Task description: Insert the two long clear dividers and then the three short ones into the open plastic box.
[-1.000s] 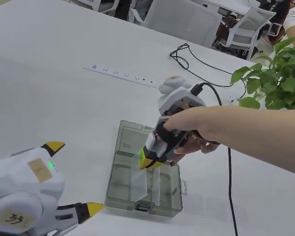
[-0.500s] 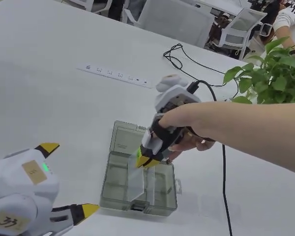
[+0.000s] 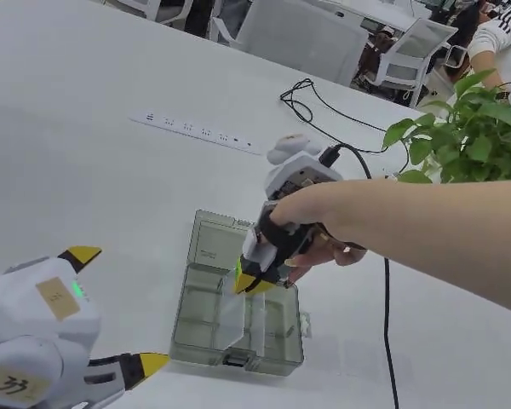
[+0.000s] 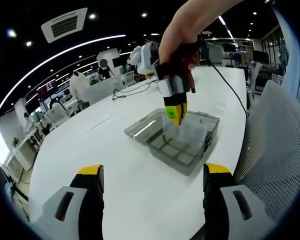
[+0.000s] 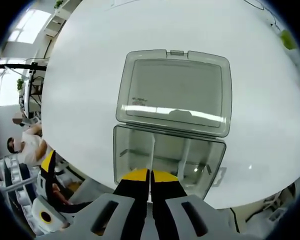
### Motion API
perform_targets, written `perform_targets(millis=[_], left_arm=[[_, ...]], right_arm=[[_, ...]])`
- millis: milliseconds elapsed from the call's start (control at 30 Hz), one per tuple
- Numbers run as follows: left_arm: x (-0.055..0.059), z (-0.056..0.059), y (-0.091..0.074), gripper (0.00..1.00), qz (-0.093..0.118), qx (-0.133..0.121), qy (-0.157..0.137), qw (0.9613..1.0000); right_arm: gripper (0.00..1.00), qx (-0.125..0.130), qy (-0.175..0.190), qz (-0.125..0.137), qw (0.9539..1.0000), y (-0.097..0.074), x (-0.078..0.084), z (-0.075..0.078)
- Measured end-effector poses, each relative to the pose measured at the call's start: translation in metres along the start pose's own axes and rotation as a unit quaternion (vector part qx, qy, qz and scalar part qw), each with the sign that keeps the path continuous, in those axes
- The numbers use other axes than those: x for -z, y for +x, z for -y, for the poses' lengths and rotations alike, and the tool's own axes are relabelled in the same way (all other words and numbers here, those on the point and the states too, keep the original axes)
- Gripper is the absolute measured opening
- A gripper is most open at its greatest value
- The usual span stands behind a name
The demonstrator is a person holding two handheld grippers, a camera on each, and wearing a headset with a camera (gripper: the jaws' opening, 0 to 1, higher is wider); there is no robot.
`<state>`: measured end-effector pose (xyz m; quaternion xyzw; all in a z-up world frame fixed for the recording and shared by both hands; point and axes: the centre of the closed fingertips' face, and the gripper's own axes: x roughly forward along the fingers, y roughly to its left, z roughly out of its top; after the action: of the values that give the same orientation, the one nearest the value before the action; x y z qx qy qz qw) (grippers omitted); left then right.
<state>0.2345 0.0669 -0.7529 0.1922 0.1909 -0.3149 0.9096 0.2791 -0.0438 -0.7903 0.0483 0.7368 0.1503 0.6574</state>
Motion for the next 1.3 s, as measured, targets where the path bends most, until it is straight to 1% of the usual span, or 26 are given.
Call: perform_targets(millis=[267,333,833,1067,1133,1300], left_arm=[[0.000,0.000,0.000,0.83,0.002,0.000,-0.002,1.0000],[0.001,-0.001,0.000,0.83,-0.001,-0.002,0.000,1.0000],[0.001,0.001,0.001,0.82,-0.002,0.003,0.003,1.0000],[0.001,0.001,0.000,0.82,-0.002,0.002,0.002,1.0000],[0.001,0.002,0.001,0.82,-0.002,0.004,0.001,1.0000],[0.001,0.000,0.000,0.82,-0.001,0.001,0.000,1.0000]], right_arm=[[0.02,0.001,0.002,-0.002,1.0000,0.004,-0.008,0.003],[0.02,0.002,0.001,-0.002,1.0000,0.005,-0.009,0.003],[0.02,0.010,-0.010,-0.007,0.9999,0.008,-0.011,0.004],[0.02,0.017,-0.023,-0.008,0.9995,0.010,-0.010,0.002],[0.02,0.022,-0.033,-0.009,0.9992,0.011,-0.009,0.001],[0.03,0.024,-0.042,-0.009,0.9988,0.015,-0.010,-0.001]])
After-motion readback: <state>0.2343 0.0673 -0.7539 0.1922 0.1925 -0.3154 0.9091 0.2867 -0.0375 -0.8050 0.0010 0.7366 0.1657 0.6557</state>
